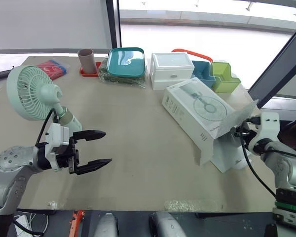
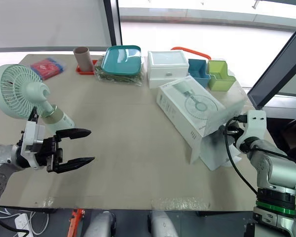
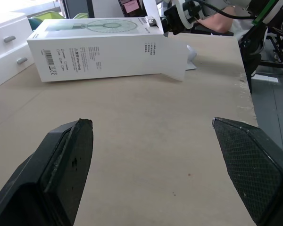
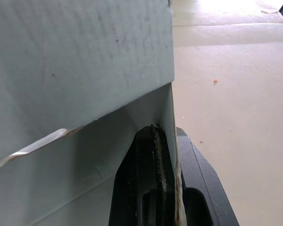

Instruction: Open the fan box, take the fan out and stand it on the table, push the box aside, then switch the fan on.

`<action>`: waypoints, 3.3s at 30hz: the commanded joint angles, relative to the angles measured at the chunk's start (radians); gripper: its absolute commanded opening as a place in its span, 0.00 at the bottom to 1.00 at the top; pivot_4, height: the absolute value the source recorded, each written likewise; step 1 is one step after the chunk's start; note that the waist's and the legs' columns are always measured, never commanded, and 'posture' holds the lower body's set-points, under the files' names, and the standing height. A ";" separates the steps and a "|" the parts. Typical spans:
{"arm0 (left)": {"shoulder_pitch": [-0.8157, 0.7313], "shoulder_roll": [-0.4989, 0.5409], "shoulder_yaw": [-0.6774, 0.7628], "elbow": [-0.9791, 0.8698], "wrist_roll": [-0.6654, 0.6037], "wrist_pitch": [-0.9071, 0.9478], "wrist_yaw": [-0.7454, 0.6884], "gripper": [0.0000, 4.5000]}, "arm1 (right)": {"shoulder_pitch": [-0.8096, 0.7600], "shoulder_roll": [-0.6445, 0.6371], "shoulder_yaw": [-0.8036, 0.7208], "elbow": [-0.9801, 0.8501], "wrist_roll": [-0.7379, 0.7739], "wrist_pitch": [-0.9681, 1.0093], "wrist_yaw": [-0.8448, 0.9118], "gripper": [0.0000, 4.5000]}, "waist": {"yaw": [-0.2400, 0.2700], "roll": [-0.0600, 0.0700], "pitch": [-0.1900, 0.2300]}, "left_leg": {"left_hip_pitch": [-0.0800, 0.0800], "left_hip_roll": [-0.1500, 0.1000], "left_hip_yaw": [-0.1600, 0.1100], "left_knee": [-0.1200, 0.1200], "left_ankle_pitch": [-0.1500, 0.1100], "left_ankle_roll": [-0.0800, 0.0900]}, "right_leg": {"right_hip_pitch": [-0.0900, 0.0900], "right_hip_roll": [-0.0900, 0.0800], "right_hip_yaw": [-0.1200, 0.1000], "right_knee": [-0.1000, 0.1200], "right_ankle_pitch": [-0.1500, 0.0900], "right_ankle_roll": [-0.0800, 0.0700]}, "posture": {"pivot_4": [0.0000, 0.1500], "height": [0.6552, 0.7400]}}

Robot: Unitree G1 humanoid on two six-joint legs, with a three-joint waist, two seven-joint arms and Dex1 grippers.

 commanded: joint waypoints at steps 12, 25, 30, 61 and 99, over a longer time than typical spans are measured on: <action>-0.002 0.009 0.019 -0.013 -0.002 -0.013 -0.013 1.00 | -0.056 -0.021 -0.003 -0.198 0.051 0.110 -0.001 0.76 | -0.004 0.003 0.001 | 0.000 0.000 0.002 0.000 0.000 0.000 | -0.001 0.001 0.002 0.001 0.000 0.000 | 1.00 1.00; -0.030 0.000 -0.001 0.011 0.013 -0.024 -0.024 1.00 | 0.127 -0.234 -0.062 -0.242 0.084 0.063 0.206 0.98 | -0.002 0.003 0.001 | 0.000 -0.001 0.002 0.000 -0.001 0.002 | -0.001 0.001 0.004 0.000 -0.001 0.001 | 1.00 1.00; -0.043 -0.004 -0.006 0.022 0.018 -0.029 -0.027 1.00 | 0.234 -0.247 -0.078 -0.314 0.098 -0.022 0.304 0.98 | -0.002 0.004 0.001 | 0.001 0.000 0.002 0.000 -0.001 0.002 | -0.001 0.002 0.005 0.001 -0.001 0.001 | 1.00 1.00; -0.123 -0.120 -0.034 0.115 0.104 -0.092 0.087 1.00 | 0.034 -0.096 0.322 -0.563 0.381 -0.306 0.509 0.98 | 0.001 0.004 0.001 | -0.003 0.000 0.000 0.008 -0.002 0.004 | 0.001 0.002 0.003 0.001 0.000 0.002 | 1.00 1.00; 0.453 -0.444 0.427 -0.549 0.007 -0.036 0.917 1.00 | -0.376 0.198 0.578 0.099 0.127 -0.602 0.823 0.98 | -0.001 0.003 0.002 | 0.000 0.000 0.001 0.012 -0.003 0.004 | 0.001 0.003 0.006 0.006 0.002 0.002 | 1.00 1.00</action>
